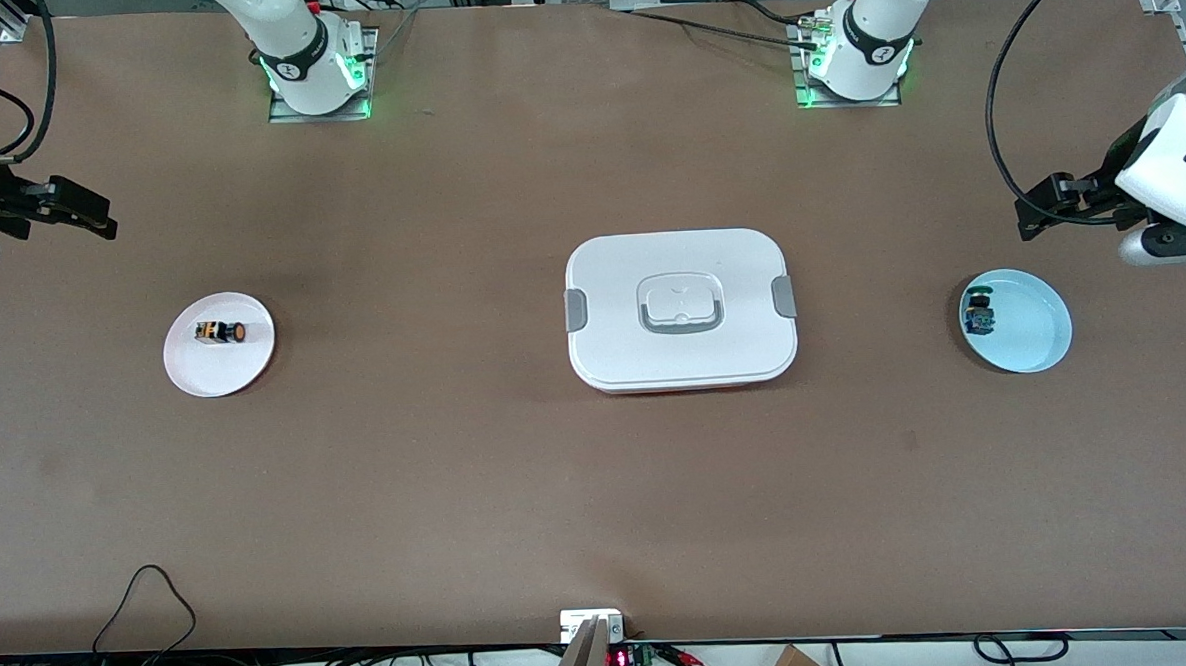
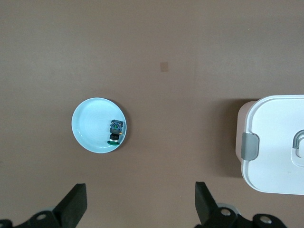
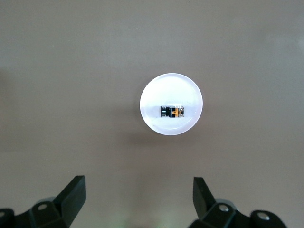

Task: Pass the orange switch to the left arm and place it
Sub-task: 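Move the right gripper over the orange switch on the white plate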

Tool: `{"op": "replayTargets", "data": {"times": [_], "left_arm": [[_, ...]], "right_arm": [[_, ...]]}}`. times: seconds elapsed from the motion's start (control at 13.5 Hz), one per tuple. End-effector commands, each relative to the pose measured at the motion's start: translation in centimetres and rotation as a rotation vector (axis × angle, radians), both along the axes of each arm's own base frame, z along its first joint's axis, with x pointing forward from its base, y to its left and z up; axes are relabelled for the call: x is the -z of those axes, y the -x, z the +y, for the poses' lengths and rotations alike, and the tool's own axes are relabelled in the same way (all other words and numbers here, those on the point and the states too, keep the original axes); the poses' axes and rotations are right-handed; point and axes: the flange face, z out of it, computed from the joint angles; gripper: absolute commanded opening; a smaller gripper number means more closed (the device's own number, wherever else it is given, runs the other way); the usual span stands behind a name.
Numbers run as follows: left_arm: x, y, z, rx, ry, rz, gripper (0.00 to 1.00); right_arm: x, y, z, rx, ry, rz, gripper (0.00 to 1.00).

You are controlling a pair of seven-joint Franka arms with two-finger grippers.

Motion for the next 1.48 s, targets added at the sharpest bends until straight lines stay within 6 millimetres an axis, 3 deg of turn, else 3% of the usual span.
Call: {"op": "replayTargets", "data": {"times": [0.0,0.22,0.67,1.11,1.41], "left_arm": [[-0.6,-0.2,0.0,-0.014,0.016,0.003,1.00],[-0.6,-0.2,0.0,-0.014,0.016,0.003,1.00],[-0.6,-0.2,0.0,-0.014,0.016,0.003,1.00],[-0.6,-0.2,0.1,-0.014,0.016,0.003,1.00],[-0.6,-0.3,0.4,-0.017,0.016,0.004,1.00]], "right_arm": [[-0.5,0.0,-0.1,0.002,-0.015,0.004,1.00],[0.2,-0.5,-0.1,-0.004,-0.016,0.013,1.00],[5.1,-2.6,-0.2,-0.012,-0.017,0.093,1.00],[7.6,-3.7,0.6,-0.020,-0.004,0.118,1.00],[11.4,-5.9,0.8,-0.032,-0.001,0.112,1.00]]}}
